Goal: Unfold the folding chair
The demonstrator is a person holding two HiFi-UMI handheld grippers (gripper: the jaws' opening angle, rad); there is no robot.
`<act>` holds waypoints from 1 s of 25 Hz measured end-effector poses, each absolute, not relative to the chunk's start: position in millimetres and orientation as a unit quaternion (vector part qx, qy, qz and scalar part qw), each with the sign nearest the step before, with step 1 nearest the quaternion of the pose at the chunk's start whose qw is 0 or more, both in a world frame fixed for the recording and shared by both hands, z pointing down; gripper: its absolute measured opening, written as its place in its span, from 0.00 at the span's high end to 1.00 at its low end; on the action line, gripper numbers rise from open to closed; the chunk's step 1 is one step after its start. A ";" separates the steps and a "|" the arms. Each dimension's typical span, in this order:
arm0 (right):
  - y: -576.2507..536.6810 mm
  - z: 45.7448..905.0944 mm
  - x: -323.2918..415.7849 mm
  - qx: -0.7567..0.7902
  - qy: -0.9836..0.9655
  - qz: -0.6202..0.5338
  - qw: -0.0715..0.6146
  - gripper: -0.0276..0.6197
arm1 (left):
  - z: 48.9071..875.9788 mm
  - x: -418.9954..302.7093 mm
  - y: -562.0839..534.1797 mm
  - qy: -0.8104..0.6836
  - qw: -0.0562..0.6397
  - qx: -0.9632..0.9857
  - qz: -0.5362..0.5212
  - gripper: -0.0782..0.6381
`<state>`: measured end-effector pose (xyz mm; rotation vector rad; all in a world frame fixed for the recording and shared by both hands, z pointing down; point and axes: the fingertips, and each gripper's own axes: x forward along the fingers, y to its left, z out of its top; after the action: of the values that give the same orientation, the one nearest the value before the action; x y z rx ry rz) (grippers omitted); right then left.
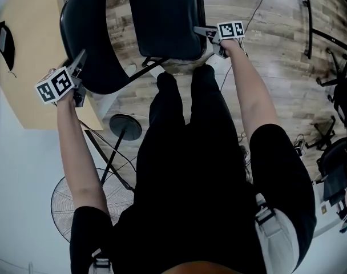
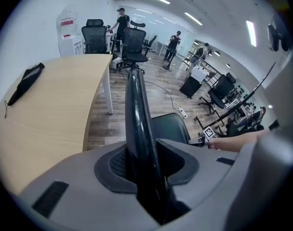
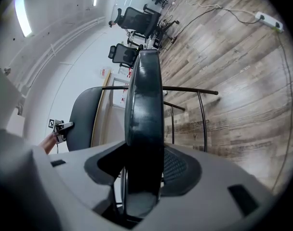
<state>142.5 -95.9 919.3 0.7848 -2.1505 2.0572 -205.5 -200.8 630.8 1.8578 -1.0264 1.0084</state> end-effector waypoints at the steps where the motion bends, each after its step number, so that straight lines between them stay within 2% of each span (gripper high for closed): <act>1: -95.2 922.3 146.2 0.253 -0.699 0.668 0.031 0.65 | 632.5 -203.5 -200.6 -0.404 0.386 0.725 0.403 0.73; 8: -94.3 948.9 172.9 0.242 -0.700 0.671 0.021 0.64 | 648.9 -190.1 -203.7 -0.425 0.388 0.683 0.450 0.71; 25: -85.1 1029.3 251.9 0.220 -0.706 0.673 -0.012 0.62 | 696.0 -135.8 -204.8 -0.442 0.396 0.642 0.486 0.69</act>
<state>251.9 -85.1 1029.3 0.6947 -2.2355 2.1295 -135.8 -204.8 696.0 1.6273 -1.1193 1.2329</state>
